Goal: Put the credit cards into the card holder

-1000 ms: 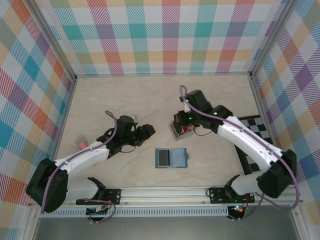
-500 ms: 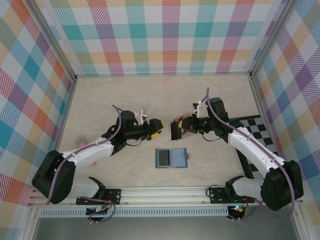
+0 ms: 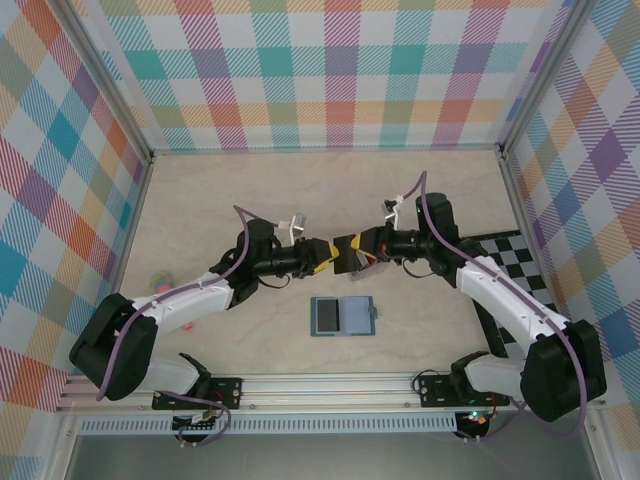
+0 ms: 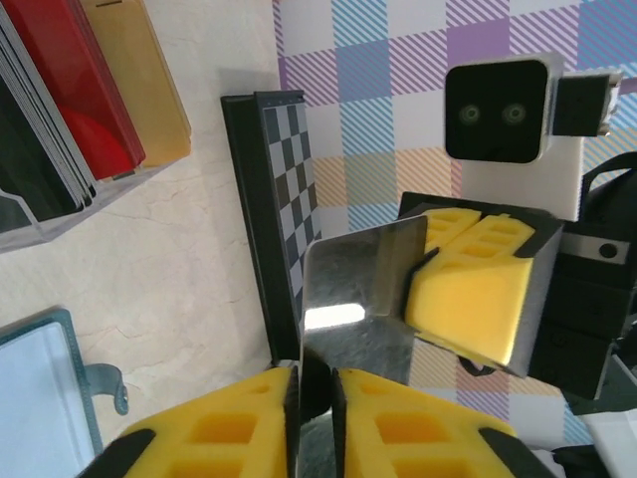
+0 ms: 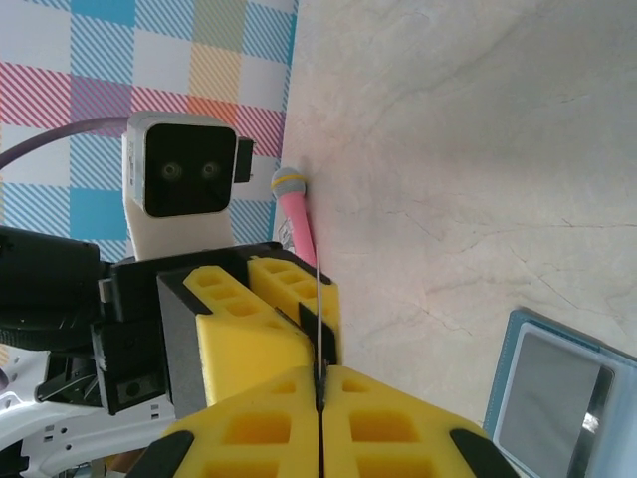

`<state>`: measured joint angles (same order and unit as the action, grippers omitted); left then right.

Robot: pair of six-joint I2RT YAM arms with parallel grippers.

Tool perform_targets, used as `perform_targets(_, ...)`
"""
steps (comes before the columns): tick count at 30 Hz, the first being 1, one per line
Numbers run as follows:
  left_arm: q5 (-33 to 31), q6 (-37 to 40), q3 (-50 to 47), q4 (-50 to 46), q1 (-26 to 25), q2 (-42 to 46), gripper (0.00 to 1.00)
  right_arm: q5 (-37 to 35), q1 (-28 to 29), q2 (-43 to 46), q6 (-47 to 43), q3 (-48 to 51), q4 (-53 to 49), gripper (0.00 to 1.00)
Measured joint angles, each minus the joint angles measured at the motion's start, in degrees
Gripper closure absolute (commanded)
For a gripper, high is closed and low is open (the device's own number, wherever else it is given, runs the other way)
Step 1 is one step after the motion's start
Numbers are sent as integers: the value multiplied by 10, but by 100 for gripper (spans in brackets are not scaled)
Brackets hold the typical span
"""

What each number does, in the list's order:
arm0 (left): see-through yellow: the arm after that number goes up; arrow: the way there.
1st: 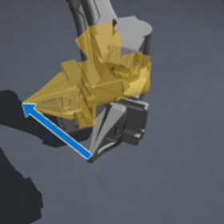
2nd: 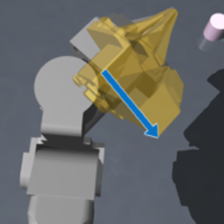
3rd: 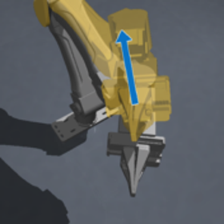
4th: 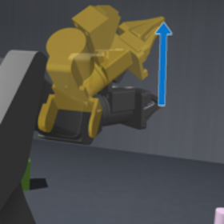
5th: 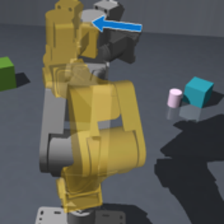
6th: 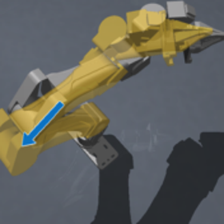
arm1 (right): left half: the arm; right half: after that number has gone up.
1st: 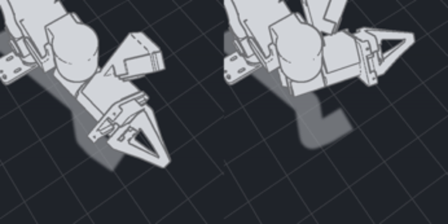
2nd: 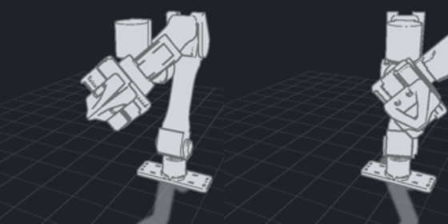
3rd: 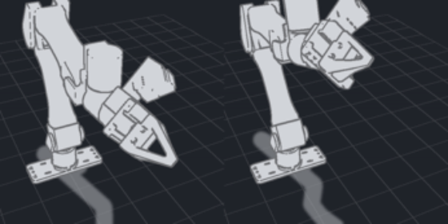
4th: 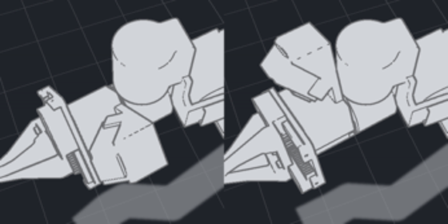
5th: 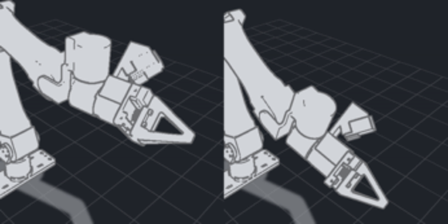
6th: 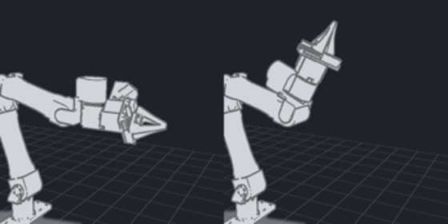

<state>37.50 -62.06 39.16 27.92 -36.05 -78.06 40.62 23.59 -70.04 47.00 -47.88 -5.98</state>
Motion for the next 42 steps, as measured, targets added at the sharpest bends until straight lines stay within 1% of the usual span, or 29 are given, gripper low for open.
perform_targets(3,1,-1,0,7,0,1,99,-3,-4,0,2,9,-1,91)
perform_targets(7,2,-1,-5,7,-1,7,100,-4,-4,0,1,13,-3,85)
perform_targets(8,2,-1,-6,7,-1,10,100,-5,-4,0,-2,13,-8,81)
perform_targets(9,2,0,-7,6,-2,14,100,-9,-4,0,-6,13,-15,71)
perform_targets(10,1,1,-8,2,-2,18,100,-13,-4,0,-13,13,-25,64)
perform_targets(11,-2,4,-9,-9,-2,24,100,-21,-3,0,-21,13,-39,61)
perform_targets(13,-15,16,-12,-38,-2,36,100,-46,-3,0,-40,13,-74,52)
perform_targets(16,-47,42,-16,-106,-4,54,100,-108,4,0,-77,15,-144,39)
perform_targets(19,-84,59,-31,-153,-16,61,100,-183,31,-7,-104,17,-210,33)
perform_targets(21,-109,63,-49,-174,-34,60,100,-227,61,-22,-115,23,-242,30)
perform_targets(23,-129,66,-61,-193,-57,54,100,-255,81,-36,-120,33,-259,27)
perform_targets(27,-165,73,-67,-207,-92,26,100,-287,115,-65,-119,52,-276,27)
perform_targets(33,-195,75,-67,-203,-113,-19,100,-317,140,-122,-119,52,-268,30)
perform_targets(37,-203,75,-67,-198,-116,-40,100,-329,141,-141,-119,51,-259,39)
perform_targets(42,-202,75,-67,-172,-117,-56,100,-338,141,-153,-118,51,-253,55)
